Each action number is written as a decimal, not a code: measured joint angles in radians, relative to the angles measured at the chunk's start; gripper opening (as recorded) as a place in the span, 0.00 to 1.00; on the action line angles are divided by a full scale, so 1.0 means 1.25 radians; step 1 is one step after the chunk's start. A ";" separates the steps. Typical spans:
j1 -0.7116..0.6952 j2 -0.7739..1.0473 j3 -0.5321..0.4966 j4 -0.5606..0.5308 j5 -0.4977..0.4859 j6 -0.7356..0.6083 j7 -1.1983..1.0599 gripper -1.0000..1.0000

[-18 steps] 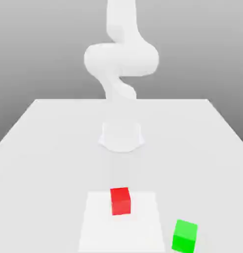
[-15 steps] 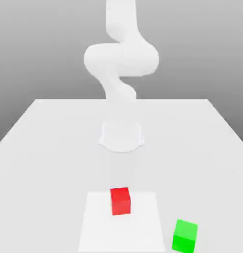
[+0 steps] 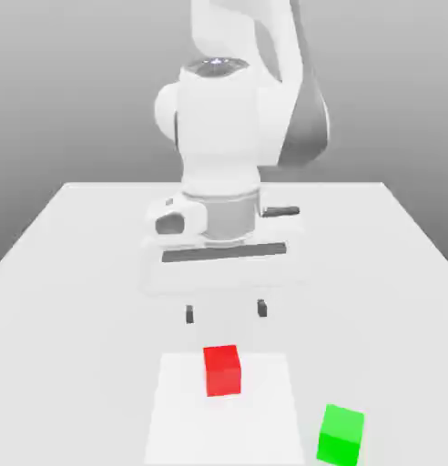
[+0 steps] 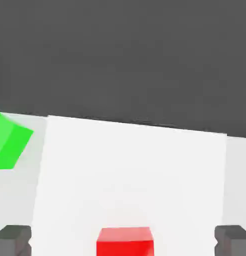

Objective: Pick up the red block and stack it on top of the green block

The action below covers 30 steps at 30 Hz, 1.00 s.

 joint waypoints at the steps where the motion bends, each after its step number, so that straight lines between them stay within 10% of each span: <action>1: 0.000 0.028 0.000 -0.004 -0.003 0.023 -0.001 0.50; 7: -0.025 0.199 0.034 0.011 0.032 0.167 -0.028 0.50; 8: -0.029 0.215 0.039 0.013 0.035 0.181 -0.030 0.00; 22: -0.025 0.035 0.024 -0.011 -0.009 0.025 0.002 0.00; 30: 0.037 0.103 0.133 0.193 -0.047 -0.111 -0.049 0.00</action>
